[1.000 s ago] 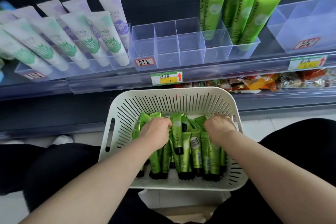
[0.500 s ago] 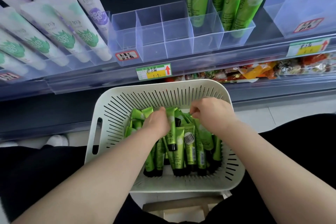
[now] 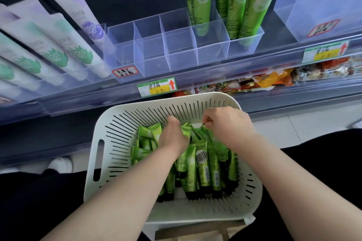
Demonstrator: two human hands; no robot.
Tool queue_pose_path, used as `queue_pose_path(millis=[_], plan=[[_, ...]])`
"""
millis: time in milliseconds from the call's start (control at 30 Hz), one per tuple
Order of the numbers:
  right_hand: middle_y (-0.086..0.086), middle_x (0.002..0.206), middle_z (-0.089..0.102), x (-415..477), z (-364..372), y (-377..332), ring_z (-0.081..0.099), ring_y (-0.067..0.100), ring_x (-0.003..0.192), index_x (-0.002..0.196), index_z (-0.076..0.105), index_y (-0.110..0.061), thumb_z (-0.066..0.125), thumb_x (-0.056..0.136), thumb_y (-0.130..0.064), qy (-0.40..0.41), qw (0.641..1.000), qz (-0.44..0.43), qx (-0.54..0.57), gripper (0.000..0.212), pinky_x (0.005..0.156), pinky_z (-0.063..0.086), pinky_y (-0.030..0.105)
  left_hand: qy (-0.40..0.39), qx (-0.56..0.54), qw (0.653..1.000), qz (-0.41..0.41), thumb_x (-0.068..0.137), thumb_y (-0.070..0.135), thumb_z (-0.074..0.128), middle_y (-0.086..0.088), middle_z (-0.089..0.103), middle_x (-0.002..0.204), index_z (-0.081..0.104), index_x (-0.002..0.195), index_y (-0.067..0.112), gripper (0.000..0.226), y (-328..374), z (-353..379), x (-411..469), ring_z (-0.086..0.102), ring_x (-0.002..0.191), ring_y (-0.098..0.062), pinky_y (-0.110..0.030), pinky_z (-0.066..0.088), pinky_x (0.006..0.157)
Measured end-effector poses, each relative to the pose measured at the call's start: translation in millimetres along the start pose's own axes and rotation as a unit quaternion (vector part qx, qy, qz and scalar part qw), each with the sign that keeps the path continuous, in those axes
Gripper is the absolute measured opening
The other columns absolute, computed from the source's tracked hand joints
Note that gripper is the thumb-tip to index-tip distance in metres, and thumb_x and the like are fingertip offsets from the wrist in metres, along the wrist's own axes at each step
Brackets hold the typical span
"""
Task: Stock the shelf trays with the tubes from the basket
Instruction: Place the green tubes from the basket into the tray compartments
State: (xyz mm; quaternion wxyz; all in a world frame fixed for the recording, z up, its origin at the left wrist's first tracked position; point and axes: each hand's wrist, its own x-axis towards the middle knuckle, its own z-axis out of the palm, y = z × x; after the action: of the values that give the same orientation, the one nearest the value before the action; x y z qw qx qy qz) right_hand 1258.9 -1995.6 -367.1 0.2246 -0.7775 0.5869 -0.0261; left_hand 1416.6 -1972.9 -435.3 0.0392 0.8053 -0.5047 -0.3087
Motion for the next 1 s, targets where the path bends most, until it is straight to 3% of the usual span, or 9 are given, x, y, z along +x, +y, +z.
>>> queue_pose_path(millis=[100, 267, 333, 400, 533, 633, 700, 800, 1000], plan=[[-0.008, 0.086, 0.064, -5.0, -6.9, -5.4, 0.057, 0.017, 0.089, 0.09, 0.059, -0.032, 0.053, 0.094, -0.021, 0.032, 0.999, -0.022, -0.012, 0.014, 0.061, 0.037, 0.027, -0.041, -0.007, 0.999, 0.033, 0.085, 0.01, 0.064, 0.006, 0.057, 0.092, 0.044, 0.128, 0.031, 0.052, -0.5, -7.7, -15.6, 0.064, 0.07, -0.016, -0.038, 0.057, 0.06], [-0.012, 0.092, 0.064, -20.0, -29.1, -7.3, 0.054, 0.014, 0.095, 0.096, 0.06, -0.034, 0.051, 0.094, -0.03, 0.107, 0.994, -0.035, 0.004, 0.01, 0.062, 0.041, 0.029, -0.027, -0.001, 0.989, 0.143, 0.092, 0.018, 0.063, 0.005, 0.053, 0.124, 0.058, 0.128, 0.028, 0.038, -4.9, -33.4, -44.0, 0.059, 0.104, -0.015, -0.027, 0.049, 0.083], [-0.013, 0.094, 0.065, -26.3, -41.1, -9.5, 0.053, 0.014, 0.094, 0.097, 0.062, -0.033, 0.05, 0.095, -0.032, 0.131, 0.99, -0.044, 0.019, 0.012, 0.065, 0.046, 0.031, 0.023, -0.045, 0.984, 0.171, 0.093, 0.02, 0.062, 0.01, 0.052, 0.118, 0.06, 0.123, 0.03, 0.032, 0.0, -55.1, -49.8, 0.06, 0.085, -0.007, -0.02, 0.051, 0.07], [-0.011, 0.093, 0.066, -29.9, -55.2, -13.0, 0.056, 0.017, 0.093, 0.096, 0.064, -0.029, 0.051, 0.094, -0.031, 0.169, 0.983, -0.063, 0.023, 0.013, 0.067, 0.048, 0.034, 0.079, -0.08, 0.974, 0.195, 0.093, 0.021, 0.063, 0.011, 0.052, 0.114, 0.061, 0.12, 0.029, 0.029, 10.9, -80.2, -50.5, 0.052, 0.075, -0.001, -0.013, 0.042, 0.065], [-0.007, 0.09, 0.064, -34.2, -91.7, -20.7, 0.058, 0.019, 0.089, 0.092, 0.064, -0.024, 0.056, 0.093, -0.024, 0.265, 0.96, -0.082, 0.047, 0.008, 0.063, 0.05, 0.037, 0.134, -0.165, 0.943, 0.258, 0.089, 0.017, 0.067, 0.006, 0.058, 0.105, 0.067, 0.11, 0.027, 0.024, 40.8, -127.2, -56.4, 0.056, 0.09, -0.013, -0.025, 0.041, 0.078], [-0.007, 0.09, 0.063, -36.1, -122.5, -24.5, 0.057, 0.018, 0.09, 0.091, 0.065, -0.024, 0.057, 0.092, -0.024, 0.328, 0.94, -0.085, 0.046, 0.007, 0.064, 0.049, 0.035, 0.169, -0.244, 0.908, 0.295, 0.084, 0.021, 0.068, -0.003, 0.067, 0.096, 0.066, 0.098, 0.041, 0.025, 68.3, -161.3, -62.3, 0.062, 0.081, -0.017, -0.033, 0.053, 0.077], [-0.005, 0.09, 0.064, -35.2, -142.0, -25.1, 0.057, 0.02, 0.09, 0.091, 0.066, -0.024, 0.059, 0.091, -0.025, 0.369, 0.924, -0.088, 0.048, 0.007, 0.064, 0.048, 0.033, 0.204, -0.296, 0.881, 0.307, 0.079, 0.026, 0.065, 0.004, 0.069, 0.089, 0.065, 0.087, 0.05, 0.025, 89.0, -184.4, -65.1, 0.066, 0.082, -0.019, -0.045, 0.057, 0.078], [-0.004, 0.09, 0.064, -31.4, -163.3, -25.4, 0.057, 0.022, 0.091, 0.091, 0.067, -0.023, 0.06, 0.091, -0.023, 0.397, 0.913, -0.084, 0.05, 0.008, 0.063, 0.046, 0.033, 0.244, -0.328, 0.852, 0.328, 0.082, 0.017, 0.065, 0.017, 0.067, 0.077, 0.065, 0.081, 0.046, 0.029, 121.5, -210.2, -66.4, 0.067, 0.082, -0.017, -0.048, 0.058, 0.077], [-0.007, 0.089, 0.063, -24.5, -180.4, -23.8, 0.055, 0.02, 0.09, 0.094, 0.067, -0.022, 0.056, 0.094, -0.021, 0.403, 0.91, -0.087, 0.045, 0.011, 0.064, 0.047, 0.034, 0.264, -0.291, 0.857, 0.334, 0.082, 0.013, 0.066, 0.005, 0.068, 0.091, 0.07, 0.093, 0.033, 0.023, 163.7, -218.9, -36.7, 0.066, 0.087, -0.019, -0.045, 0.058, 0.078]])
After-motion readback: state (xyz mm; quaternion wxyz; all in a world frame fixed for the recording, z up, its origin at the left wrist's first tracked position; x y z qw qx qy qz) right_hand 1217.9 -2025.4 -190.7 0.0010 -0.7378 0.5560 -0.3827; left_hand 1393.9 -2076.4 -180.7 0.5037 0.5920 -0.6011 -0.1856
